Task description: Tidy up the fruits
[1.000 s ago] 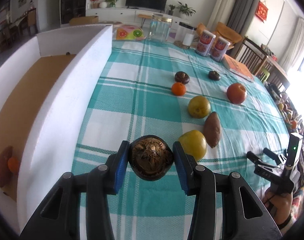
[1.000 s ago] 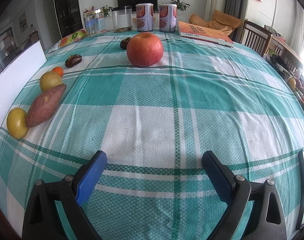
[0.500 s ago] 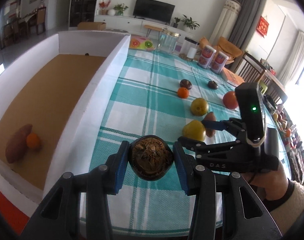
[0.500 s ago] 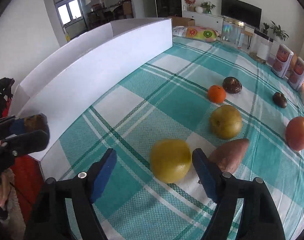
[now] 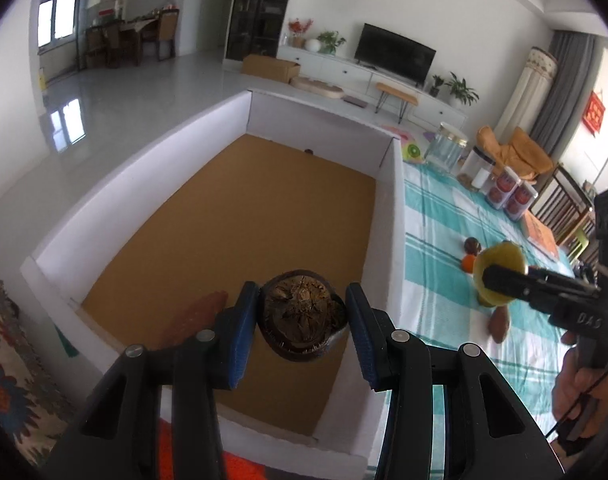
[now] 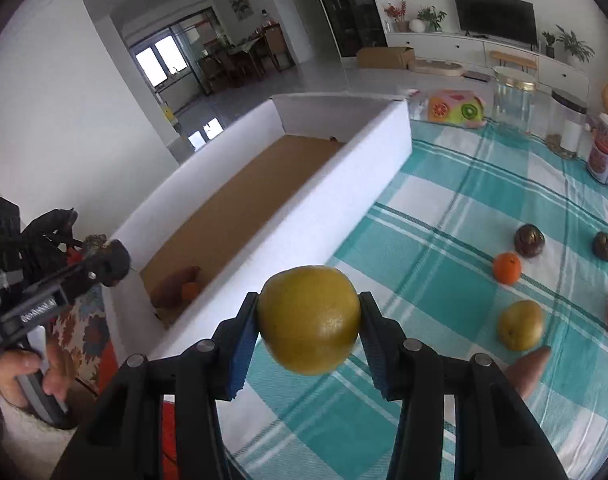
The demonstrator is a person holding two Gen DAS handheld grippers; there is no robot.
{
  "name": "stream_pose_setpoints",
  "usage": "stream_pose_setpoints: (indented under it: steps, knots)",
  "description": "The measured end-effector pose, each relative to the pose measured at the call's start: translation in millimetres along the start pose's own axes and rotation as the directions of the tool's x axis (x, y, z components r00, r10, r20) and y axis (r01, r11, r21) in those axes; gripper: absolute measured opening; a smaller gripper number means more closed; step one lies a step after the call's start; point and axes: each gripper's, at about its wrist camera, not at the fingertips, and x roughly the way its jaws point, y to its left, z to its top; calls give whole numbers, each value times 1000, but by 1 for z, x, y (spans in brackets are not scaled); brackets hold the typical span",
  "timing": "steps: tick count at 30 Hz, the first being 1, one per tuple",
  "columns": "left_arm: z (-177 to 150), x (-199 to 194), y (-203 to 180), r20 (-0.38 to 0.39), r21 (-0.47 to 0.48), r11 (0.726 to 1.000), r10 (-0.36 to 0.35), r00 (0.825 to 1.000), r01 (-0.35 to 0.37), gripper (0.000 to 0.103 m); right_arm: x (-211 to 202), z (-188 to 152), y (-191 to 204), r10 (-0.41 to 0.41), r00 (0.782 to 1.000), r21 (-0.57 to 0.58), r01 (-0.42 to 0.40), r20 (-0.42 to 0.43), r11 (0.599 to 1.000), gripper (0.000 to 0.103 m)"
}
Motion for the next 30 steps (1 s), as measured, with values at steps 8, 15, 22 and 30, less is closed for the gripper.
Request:
stream_pose_setpoints:
  steps: [8, 15, 22, 30]
  knots:
    - [-22, 24, 0, -101, 20, 1000, 26, 995, -24, 46, 80, 27, 84, 12, 990, -138, -31, -141, 990, 49]
    - [-28, 15, 3, -65, 0, 998, 66, 996, -66, 70, 90, 22, 70, 37, 990, -79, -48, -137, 996, 50]
    - [-31, -19, -51, 73, 78, 996, -57, 996, 51, 92, -3, -22, -1, -159, 979, -9, 161, 124, 987, 87]
    - [-77, 33, -151, -88, 267, 918, -280, 956, 293, 97, -62, -153, -157, -612, 791, 202, 598, 13, 776, 87]
